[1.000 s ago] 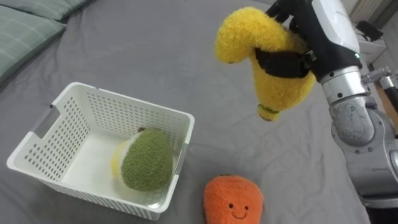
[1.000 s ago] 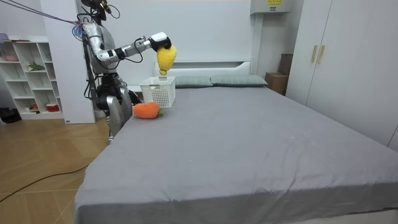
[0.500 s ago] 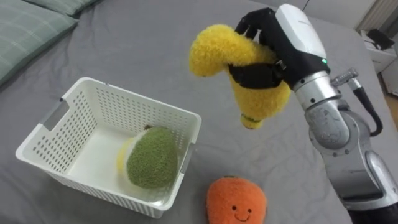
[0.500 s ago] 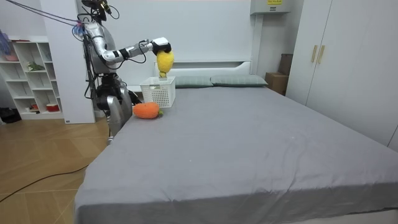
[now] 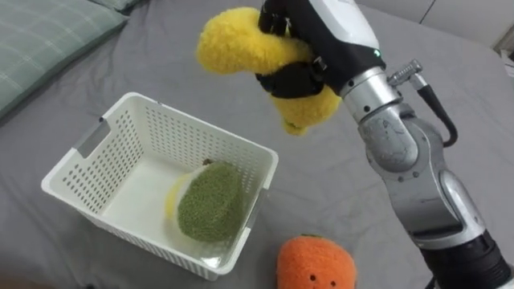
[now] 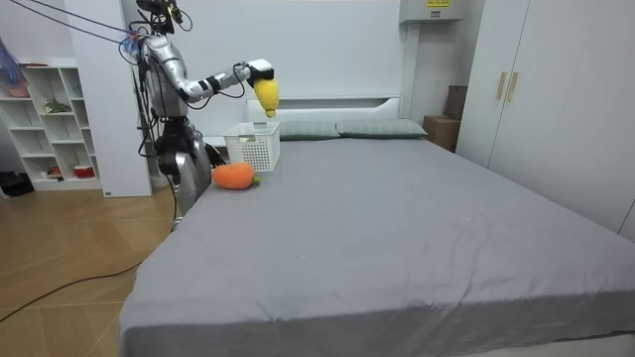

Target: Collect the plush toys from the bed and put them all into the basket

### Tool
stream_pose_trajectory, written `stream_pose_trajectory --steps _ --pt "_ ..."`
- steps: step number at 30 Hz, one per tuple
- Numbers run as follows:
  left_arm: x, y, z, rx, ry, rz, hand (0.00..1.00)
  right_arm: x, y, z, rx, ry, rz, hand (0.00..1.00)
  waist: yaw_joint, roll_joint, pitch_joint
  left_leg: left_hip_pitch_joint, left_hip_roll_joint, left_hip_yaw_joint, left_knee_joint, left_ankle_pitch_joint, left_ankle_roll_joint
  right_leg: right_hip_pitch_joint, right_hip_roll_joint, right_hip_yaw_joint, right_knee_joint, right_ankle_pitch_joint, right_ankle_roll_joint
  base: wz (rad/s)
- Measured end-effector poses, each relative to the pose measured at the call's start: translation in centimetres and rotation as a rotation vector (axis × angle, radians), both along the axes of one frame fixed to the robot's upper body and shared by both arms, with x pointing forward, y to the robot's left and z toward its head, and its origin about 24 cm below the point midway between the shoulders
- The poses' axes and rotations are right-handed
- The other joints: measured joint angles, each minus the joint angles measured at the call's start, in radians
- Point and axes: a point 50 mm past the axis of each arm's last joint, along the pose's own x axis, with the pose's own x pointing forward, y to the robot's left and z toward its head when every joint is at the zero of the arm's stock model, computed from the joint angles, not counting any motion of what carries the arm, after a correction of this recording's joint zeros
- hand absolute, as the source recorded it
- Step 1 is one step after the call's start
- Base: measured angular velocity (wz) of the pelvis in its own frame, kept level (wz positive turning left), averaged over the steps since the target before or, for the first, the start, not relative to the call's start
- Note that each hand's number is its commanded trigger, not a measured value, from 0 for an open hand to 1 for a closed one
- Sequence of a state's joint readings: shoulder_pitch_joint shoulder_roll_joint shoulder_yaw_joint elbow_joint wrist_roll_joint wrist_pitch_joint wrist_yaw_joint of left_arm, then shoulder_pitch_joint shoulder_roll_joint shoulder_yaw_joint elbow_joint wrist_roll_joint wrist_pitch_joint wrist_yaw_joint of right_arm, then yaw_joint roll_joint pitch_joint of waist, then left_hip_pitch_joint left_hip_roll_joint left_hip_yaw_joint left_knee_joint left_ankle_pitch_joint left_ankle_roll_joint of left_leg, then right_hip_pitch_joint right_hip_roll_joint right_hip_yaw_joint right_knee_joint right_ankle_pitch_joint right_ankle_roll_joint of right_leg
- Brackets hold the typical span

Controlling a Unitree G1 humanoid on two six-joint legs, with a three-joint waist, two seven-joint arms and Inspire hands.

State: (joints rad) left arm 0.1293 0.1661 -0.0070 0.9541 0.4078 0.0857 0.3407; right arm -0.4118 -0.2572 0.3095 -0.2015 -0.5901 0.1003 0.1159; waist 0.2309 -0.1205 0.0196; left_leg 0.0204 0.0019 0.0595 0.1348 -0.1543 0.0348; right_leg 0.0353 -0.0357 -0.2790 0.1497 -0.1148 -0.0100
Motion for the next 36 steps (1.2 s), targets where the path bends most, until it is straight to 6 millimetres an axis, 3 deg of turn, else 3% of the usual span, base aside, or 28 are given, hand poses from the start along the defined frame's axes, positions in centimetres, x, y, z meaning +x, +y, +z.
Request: stream_pose_trajectory --steps 4,13,15,18,19,20,25,30,36 --pt "0.4 -0.1 0.1 0.0 -0.008 -0.009 0.0 -0.2 0.6 -0.3 -0.019 0.018 0.031 1.0 0.005 0.001 0.0007 -0.011 0.0 -0.009 0.0 0.0 0.0 -0.003 0.0 -0.013 0.0 0.0 0.001 0.06" --pt "0.3 0.1 0.1 0.006 -0.001 -0.01 0.0 -0.6 2.6 -1.5 -0.068 0.078 0.1 1.0 0.068 -0.004 -0.0035 -0.011 -0.003 -0.031 0.003 0.001 0.0 0.002 -0.003 -0.033 0.0 -0.001 0.001 0.07" --pt "0.3 0.1 0.0 0.007 0.008 -0.026 0.0 -0.1 2.9 -2.1 -0.069 0.107 0.098 1.0 0.077 -0.004 -0.0029 -0.01 -0.013 -0.044 0.003 0.002 0.003 0.015 -0.015 -0.058 -0.001 -0.011 0.014 0.18" --pt "0.3 0.0 0.0 0.005 0.008 -0.03 0.0 0.5 3.6 -2.6 -0.068 0.138 0.101 0.56 0.08 -0.005 -0.0033 -0.013 -0.023 -0.062 0.003 0.006 0.008 0.019 -0.024 -0.079 0.0 -0.015 0.017 0.18" --pt "0.3 0.0 0.0 0.005 0.008 -0.031 0.0 0.6 3.8 -2.7 -0.068 0.146 0.103 0.11 0.081 -0.006 -0.0034 -0.014 -0.024 -0.065 0.003 0.007 0.009 0.019 -0.025 -0.081 0.0 -0.016 0.018 0.11" --pt "0.3 -0.1 0.0 0.004 0.008 -0.038 0.0 0.8 4.0 -3.0 -0.068 0.162 0.106 0.0 0.083 -0.006 -0.0038 -0.014 -0.026 -0.067 0.003 0.007 0.01 0.019 -0.027 -0.081 0.0 -0.017 0.019 0.07" --pt "0.5 -0.3 0.0 0.005 0.009 -0.055 0.0 0.9 4.7 -3.9 -0.064 0.209 0.118 0.0 0.109 -0.009 -0.0046 -0.015 -0.035 -0.073 0.002 0.011 0.016 0.019 -0.036 -0.097 0.0 -0.018 0.021 0.06" --pt "0.6 -0.3 0.0 0.008 0.011 -0.069 0.0 0.6 5.5 -4.6 -0.058 0.245 0.155 0.0 0.135 -0.018 -0.0003 -0.019 -0.035 -0.079 0.002 0.011 0.016 0.017 -0.035 -0.099 0.0 -0.018 0.022 0.03" --pt "1.1 -0.4 0.1 -0.004 0.009 -0.081 0.0 0.3 6.3 -5.0 -0.072 0.261 0.185 0.0 0.136 -0.027 0.0032 -0.033 -0.035 -0.089 0.009 0.011 0.016 0.01 -0.035 -0.108 0.0 -0.018 0.022 0.05"
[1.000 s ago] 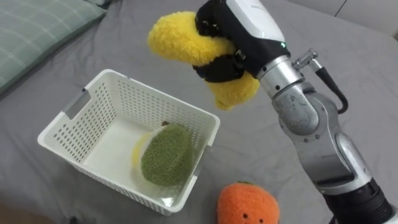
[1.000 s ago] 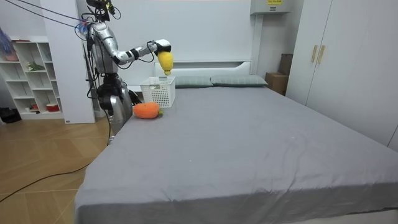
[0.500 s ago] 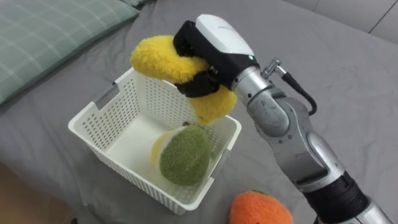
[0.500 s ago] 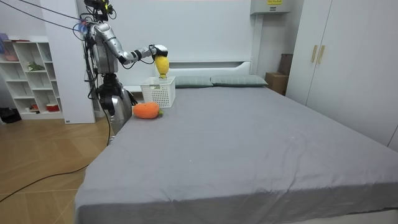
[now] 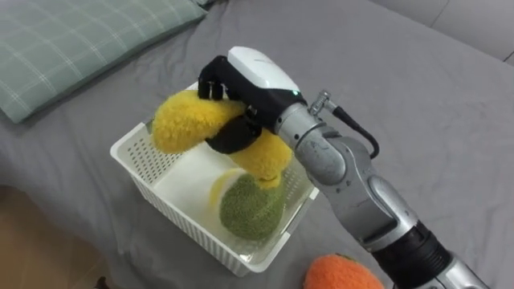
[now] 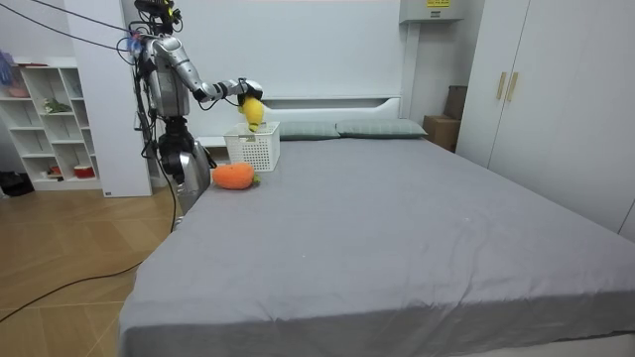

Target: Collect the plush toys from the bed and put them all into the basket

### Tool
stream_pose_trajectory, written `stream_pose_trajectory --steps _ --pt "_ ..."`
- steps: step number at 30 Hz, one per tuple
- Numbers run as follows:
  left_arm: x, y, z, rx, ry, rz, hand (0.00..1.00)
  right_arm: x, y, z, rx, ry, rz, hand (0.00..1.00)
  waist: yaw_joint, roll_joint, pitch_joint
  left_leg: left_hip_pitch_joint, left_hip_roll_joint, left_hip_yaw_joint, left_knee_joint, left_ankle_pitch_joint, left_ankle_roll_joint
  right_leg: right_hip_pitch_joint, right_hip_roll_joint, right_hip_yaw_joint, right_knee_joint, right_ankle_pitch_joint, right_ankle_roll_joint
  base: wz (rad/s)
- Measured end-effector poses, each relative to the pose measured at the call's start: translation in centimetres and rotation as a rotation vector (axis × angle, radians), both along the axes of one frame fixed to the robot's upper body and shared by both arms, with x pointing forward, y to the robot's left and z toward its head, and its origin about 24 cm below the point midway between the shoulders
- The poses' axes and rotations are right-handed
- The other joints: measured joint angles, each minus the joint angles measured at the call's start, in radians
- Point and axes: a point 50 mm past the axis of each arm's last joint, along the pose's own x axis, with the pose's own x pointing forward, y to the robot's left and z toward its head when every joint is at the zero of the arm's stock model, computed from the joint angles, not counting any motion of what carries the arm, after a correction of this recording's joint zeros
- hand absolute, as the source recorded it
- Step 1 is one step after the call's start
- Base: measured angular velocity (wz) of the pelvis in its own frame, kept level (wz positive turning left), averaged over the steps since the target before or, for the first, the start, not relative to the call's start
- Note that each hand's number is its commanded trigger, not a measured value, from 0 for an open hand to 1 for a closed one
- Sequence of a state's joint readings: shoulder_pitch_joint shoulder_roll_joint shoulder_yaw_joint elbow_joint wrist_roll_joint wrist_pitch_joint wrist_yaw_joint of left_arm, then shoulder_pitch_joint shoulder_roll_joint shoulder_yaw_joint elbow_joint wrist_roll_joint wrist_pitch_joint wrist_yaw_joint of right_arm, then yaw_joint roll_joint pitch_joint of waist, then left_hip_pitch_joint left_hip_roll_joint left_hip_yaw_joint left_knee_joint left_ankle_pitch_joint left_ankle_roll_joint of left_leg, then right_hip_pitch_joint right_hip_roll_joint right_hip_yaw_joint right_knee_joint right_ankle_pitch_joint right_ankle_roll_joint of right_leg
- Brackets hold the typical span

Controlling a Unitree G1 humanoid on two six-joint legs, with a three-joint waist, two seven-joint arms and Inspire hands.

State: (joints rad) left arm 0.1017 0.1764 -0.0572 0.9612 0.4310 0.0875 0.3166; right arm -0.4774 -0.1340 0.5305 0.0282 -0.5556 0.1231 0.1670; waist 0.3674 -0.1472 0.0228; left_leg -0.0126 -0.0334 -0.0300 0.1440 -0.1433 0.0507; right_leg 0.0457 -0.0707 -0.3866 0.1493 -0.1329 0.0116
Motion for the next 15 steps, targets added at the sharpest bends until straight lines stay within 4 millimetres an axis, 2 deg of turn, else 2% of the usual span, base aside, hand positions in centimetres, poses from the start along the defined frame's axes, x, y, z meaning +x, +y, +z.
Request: stream_pose_trajectory --steps 15 --pt "1.04 -0.01 0.32 0.01 -0.019 -0.023 0.0 -0.04 0.1 -0.18 -0.01 0.003 0.003 0.0 -0.003 0.0 0.0001 -0.015 0.0 0.001 0.007 0.0 0.0 -0.012 0.001 0.001 0.0 0.0 0.0 0.0"
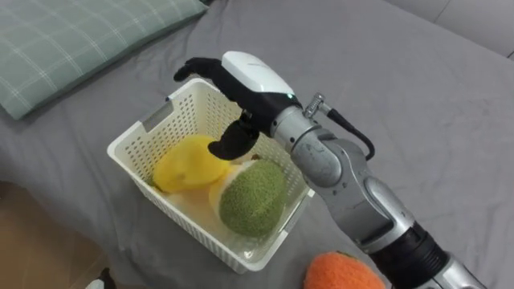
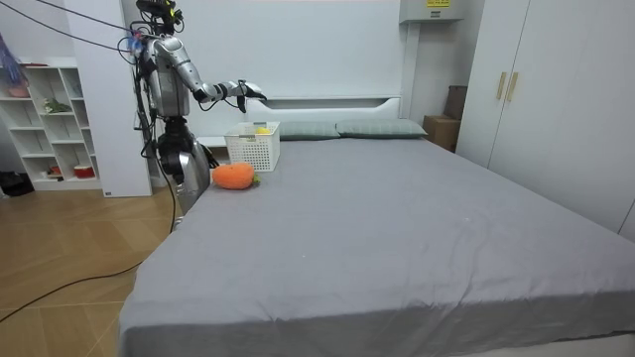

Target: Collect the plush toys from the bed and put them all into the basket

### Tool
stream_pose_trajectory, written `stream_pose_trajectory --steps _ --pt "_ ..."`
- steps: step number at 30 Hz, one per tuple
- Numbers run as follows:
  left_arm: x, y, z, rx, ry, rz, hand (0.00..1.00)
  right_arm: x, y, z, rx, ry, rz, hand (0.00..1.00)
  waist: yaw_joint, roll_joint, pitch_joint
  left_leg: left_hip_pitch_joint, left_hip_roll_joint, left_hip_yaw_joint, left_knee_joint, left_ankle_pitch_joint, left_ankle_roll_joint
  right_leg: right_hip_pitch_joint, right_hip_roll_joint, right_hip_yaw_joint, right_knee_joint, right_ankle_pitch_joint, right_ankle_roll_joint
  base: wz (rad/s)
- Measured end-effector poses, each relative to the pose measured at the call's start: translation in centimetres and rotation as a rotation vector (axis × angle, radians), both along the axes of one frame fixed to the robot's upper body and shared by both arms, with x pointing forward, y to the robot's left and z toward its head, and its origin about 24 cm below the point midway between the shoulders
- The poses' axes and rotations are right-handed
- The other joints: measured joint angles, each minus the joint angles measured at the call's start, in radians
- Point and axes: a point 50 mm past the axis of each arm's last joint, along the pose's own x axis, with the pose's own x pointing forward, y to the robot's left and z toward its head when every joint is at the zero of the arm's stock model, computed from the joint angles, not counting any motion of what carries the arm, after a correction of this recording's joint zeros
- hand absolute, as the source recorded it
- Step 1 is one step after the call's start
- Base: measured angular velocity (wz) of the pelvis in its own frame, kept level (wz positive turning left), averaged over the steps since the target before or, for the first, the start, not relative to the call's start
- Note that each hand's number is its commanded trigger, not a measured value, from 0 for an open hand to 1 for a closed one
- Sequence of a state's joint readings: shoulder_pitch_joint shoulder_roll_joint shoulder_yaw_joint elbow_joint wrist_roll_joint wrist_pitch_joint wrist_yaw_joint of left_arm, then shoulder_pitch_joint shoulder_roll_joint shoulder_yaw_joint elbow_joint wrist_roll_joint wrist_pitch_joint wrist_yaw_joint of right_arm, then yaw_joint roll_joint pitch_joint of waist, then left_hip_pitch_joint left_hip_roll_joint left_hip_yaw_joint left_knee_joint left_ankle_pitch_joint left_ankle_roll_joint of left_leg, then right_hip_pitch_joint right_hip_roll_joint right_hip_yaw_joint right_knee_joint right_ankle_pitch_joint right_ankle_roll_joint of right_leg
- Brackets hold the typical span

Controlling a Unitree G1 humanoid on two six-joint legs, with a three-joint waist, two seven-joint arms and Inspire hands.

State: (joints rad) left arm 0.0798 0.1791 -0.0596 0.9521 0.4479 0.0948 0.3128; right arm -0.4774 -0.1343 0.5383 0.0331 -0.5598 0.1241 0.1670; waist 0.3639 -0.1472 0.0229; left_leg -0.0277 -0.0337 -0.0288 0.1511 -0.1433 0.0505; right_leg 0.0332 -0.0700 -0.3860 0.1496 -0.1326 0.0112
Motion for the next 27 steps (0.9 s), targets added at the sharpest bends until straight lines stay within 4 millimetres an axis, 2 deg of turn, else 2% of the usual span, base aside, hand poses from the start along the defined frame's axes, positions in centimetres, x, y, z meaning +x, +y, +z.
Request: stream_pose_trajectory --steps 10,16,19,23,25,27 --pt "0.2 0.1 0.2 0.017 -0.002 -0.014 0.0 0.0 -0.1 0.0 -0.004 -0.003 -0.004 0.0 -0.006 0.002 -0.0008 0.001 0.0 0.001 0.002 0.0 0.0 0.0 0.0 0.005 0.0 0.0 0.0 0.0" --pt "0.2 -0.1 0.1 0.015 -0.007 -0.004 0.0 0.3 -0.9 -0.1 -0.017 -0.008 -0.027 0.0 -0.009 0.008 -0.0021 0.008 0.001 0.019 0.002 0.0 0.0 0.001 0.001 0.029 0.0 0.0 0.0 -0.07" --pt "0.1 -0.1 0.1 0.017 -0.001 0.001 0.0 0.3 -1.3 -0.3 -0.027 -0.005 -0.037 0.0 -0.033 0.008 -0.0022 0.007 0.001 0.021 0.002 0.0 0.0 0.001 0.001 0.041 0.0 0.0 0.0 -0.02" --pt "-0.1 -0.1 -0.1 0.014 0.01 0.006 0.0 0.4 -2.2 -0.1 -0.012 -0.003 -0.061 0.0 -0.058 0.008 -0.0032 0.022 0.004 0.045 -0.003 0.0 0.0 0.002 0.004 0.085 0.001 0.0 0.0 -0.15" --pt "-0.4 -0.1 -0.2 0.015 0.02 0.01 0.0 0.5 -2.7 0.1 -0.003 -0.005 -0.073 0.0 -0.083 0.009 -0.0038 0.023 0.004 0.048 -0.004 0.0 0.0 0.002 0.004 0.088 0.001 0.0 0.0 -0.1" --pt "-0.4 0.0 -0.2 0.015 0.021 0.015 0.0 0.4 -4.1 -0.1 0.045 0.003 -0.12 0.0 -0.105 0.009 -0.0047 0.026 0.004 0.052 -0.003 0.0 0.0 0.004 0.004 0.094 0.001 0.001 -0.001 -0.03"
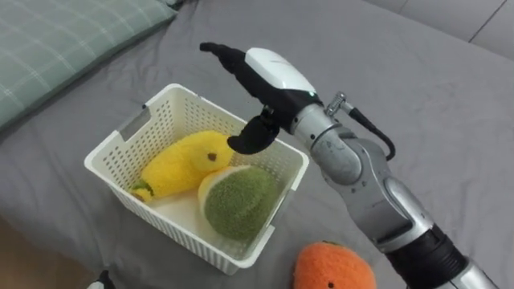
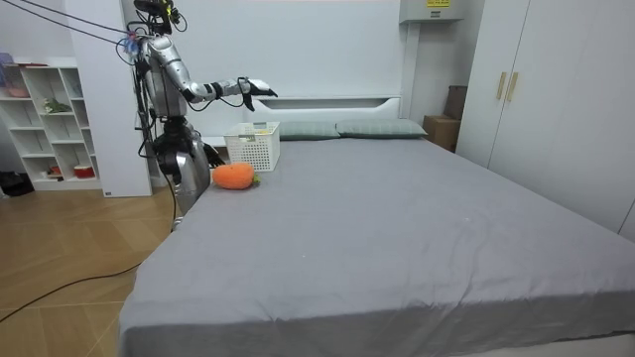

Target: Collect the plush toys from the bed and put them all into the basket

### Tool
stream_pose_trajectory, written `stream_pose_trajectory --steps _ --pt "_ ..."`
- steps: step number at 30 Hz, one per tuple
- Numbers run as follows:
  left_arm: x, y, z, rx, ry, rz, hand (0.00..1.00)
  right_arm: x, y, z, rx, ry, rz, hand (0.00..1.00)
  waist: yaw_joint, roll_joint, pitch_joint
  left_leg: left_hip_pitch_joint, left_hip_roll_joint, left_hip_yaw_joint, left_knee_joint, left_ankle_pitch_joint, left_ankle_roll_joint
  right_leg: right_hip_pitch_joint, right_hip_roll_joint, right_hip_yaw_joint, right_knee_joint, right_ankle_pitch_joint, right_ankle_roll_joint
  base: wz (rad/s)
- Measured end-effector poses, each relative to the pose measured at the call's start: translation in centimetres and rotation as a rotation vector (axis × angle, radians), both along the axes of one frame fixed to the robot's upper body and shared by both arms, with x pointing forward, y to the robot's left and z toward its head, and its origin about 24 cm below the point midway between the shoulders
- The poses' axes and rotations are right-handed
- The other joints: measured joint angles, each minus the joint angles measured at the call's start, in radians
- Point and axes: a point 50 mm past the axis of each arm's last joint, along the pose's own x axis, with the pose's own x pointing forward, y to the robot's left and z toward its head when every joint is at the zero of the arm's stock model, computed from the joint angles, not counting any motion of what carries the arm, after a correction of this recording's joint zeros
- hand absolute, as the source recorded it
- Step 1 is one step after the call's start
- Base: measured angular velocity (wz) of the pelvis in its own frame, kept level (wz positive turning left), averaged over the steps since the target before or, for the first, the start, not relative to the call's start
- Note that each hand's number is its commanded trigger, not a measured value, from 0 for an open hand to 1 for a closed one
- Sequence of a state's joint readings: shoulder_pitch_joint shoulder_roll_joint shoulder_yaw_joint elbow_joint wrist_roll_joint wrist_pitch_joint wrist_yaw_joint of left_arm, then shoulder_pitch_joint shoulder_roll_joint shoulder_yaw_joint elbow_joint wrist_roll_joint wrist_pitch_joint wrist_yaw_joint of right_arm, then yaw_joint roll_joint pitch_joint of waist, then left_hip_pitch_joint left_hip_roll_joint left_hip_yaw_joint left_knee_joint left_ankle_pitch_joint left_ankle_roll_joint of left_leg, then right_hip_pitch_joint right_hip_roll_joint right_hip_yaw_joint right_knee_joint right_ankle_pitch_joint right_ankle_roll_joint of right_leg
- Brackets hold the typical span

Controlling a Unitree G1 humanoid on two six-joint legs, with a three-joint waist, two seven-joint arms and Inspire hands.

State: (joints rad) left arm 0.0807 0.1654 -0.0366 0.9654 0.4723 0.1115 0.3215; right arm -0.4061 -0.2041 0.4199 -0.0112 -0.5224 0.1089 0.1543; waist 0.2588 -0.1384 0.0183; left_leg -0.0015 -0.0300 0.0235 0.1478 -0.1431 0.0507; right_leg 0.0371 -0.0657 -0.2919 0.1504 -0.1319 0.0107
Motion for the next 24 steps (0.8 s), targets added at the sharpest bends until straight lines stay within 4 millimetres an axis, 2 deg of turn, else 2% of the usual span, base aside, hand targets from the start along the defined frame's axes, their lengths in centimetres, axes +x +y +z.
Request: stream_pose_trajectory --steps 5,6,10,12,15,19,24 --pt "-0.8 0.0 -0.4 -0.001 0.031 0.017 0.0 -0.9 -2.1 -2.2 0.033 0.064 -0.08 0.0 -0.018 0.014 -0.0024 0.032 0.004 0.03 -0.016 -0.001 0.001 0.014 0.005 0.043 0.001 0.0 0.0 -0.2" --pt "-1.0 0.0 -0.4 0.004 0.034 0.024 0.0 -0.9 -2.5 -2.5 0.044 0.074 -0.098 0.0 -0.033 0.016 -0.0028 0.032 0.004 0.032 -0.016 -0.001 0.001 0.014 0.005 0.045 0.001 0.0 0.0 -0.11" --pt "-1.5 -0.1 -0.6 -0.002 0.042 0.039 0.0 -0.8 -4.2 -2.3 0.117 0.079 -0.155 0.0 -0.066 0.035 -0.0056 0.032 0.005 0.036 -0.015 -0.001 0.001 0.013 0.006 0.053 0.001 0.001 0.0 -0.03" --pt "-1.6 -0.4 -0.7 -0.01 0.045 0.044 0.0 -0.7 -5.1 -2.0 0.188 0.079 -0.188 0.0 -0.077 0.05 -0.0093 0.04 0.009 0.057 -0.015 -0.002 0.002 0.012 0.01 0.073 0.001 0.005 0.0 -0.16" --pt "-2.0 -0.5 -0.8 -0.015 0.046 0.065 0.0 -1.2 -6.4 -2.2 0.237 0.072 -0.238 0.0 -0.099 0.061 -0.0136 0.048 0.01 0.064 -0.018 -0.002 0.002 0.014 0.012 0.082 0.001 0.006 -0.001 -0.09" --pt "-2.7 -0.4 -0.9 -0.016 0.057 0.089 0.0 -1.9 -7.8 -3.4 0.3 0.125 -0.293 0.0 -0.125 0.067 -0.0159 0.051 0.011 0.072 -0.018 -0.002 0.001 0.014 0.013 0.088 0.002 0.006 -0.001 -0.06" --pt "-3.2 -0.4 -1.0 -0.004 0.061 0.097 0.0 -3.5 -9.5 -5.8 0.337 0.207 -0.382 0.0 -0.149 0.07 -0.015 0.053 0.016 0.081 -0.018 -0.004 0.0 0.015 0.016 0.093 0.003 0.009 -0.004 -0.04"
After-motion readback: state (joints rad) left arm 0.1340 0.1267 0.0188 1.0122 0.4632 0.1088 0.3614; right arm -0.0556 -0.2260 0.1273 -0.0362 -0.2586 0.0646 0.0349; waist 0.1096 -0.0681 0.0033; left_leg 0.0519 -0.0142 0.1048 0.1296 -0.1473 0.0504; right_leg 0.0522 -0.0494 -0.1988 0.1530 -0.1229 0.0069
